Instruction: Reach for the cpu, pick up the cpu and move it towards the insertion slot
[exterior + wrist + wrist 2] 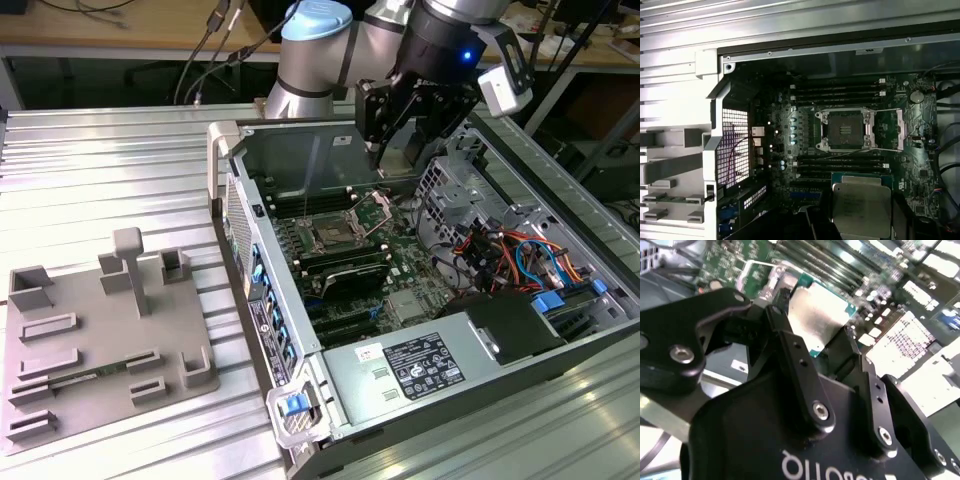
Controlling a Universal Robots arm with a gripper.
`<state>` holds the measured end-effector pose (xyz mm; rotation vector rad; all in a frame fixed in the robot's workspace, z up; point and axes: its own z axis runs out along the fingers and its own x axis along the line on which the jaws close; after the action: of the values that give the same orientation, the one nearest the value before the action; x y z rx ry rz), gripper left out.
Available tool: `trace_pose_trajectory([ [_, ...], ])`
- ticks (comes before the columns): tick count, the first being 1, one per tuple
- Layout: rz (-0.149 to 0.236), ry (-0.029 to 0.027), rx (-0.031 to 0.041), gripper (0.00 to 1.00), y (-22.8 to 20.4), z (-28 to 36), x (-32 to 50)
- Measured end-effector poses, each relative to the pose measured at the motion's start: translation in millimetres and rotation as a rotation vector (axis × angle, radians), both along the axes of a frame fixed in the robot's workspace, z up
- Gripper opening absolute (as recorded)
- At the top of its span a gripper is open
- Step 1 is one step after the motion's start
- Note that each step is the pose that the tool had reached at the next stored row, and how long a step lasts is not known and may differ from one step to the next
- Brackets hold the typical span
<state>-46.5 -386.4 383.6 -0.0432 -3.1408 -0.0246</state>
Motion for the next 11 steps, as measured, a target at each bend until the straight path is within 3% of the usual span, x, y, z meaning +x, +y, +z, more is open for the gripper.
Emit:
trace_pose_trajectory([
  [2,0.0,0.001,-0.0001,0.55,12.6,-5.7,13.0],
  [4,0.0,0.0012,-0.0002,0.55,18.4,-7.2,14.9],
  [5,0.0,0.0011,0.0,0.55,24.6,-8.5,15.6],
  [7,0.0,0.0011,0.0006,0.55,30.4,-14.5,19.1],
  [11,0.008,0.0012,0.0005,0.55,34.7,-23.8,20.1],
])
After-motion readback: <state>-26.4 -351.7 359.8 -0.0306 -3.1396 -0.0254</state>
